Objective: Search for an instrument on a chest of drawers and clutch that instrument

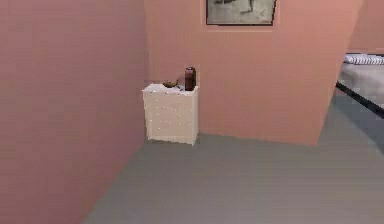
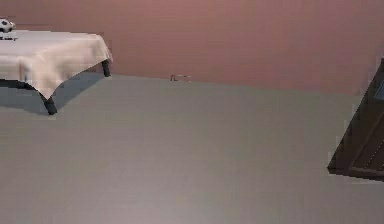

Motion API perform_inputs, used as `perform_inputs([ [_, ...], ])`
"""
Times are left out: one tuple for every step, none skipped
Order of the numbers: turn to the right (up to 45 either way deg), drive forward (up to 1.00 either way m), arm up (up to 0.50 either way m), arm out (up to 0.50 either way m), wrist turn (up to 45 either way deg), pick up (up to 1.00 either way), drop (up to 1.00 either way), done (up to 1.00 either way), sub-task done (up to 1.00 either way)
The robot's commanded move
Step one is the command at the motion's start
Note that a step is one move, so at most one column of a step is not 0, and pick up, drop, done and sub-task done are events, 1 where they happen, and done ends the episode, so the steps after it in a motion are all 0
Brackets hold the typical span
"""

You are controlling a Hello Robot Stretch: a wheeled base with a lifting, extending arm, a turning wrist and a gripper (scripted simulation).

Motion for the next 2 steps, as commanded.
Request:
perform_inputs([
  [45.0,0.00,0.00,0.00,0.0,0.00,0.00,0.00,0.00],
  [45.0,0.00,0.00,0.00,0.0,0.00,0.00,0.00,0.00],
])
